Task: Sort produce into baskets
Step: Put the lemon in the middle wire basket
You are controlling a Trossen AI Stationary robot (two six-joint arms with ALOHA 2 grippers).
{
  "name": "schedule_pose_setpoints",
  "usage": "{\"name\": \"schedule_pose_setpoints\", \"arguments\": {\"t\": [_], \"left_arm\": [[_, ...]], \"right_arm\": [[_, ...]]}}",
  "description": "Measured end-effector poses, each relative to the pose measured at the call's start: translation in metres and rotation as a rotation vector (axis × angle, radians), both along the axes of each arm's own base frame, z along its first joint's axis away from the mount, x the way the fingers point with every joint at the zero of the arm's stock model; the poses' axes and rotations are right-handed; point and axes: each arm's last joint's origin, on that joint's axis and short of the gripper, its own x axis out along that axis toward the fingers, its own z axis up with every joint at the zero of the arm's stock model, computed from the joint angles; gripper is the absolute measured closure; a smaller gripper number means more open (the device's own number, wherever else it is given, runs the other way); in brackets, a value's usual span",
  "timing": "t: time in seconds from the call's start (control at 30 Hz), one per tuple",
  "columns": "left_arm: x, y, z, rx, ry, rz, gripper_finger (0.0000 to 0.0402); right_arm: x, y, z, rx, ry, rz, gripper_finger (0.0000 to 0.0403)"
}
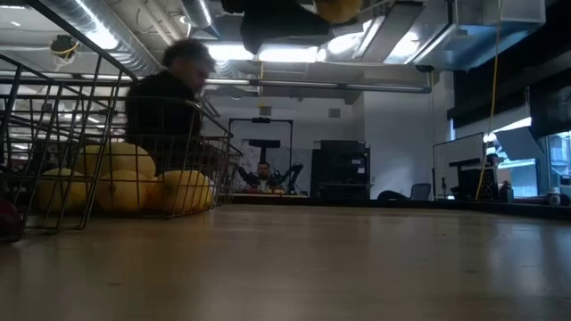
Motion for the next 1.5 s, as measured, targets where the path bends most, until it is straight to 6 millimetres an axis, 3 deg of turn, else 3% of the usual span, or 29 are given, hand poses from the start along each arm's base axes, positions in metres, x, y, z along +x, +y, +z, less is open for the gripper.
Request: {"name": "schedule_pose_setpoints", "arguments": {"t": [0.67, 0.97, 1.17, 1.27, 1.5], "left_arm": [[0.0033, 0.0005, 0.0072, -0.041, -0.080, 0.008, 0.0192], [0.0036, 0.0004, 0.0083, -0.036, -0.093, 0.006, 0.0251], [0.0036, 0.0004, 0.0083, -0.035, -0.093, 0.006, 0.0249], [0.0037, 0.0006, 0.0083, -0.030, -0.093, 0.004, 0.0245], [0.0040, 0.0015, 0.0087, -0.014, -0.092, 0.009, 0.0248]], "right_arm": [[0.0058, 0.0043, 0.0034, 0.053, -0.064, 0.026, 0.0233], [0.0057, 0.0044, 0.0034, 0.061, -0.064, 0.025, 0.0233], [0.0057, 0.0045, 0.0034, 0.065, -0.062, 0.030, 0.0230], [0.0058, 0.0046, 0.0034, 0.073, -0.064, 0.028, 0.0207], [-0.0007, 0.0060, 0.0098, 0.088, -0.075, 0.040, 0.0112]]}}
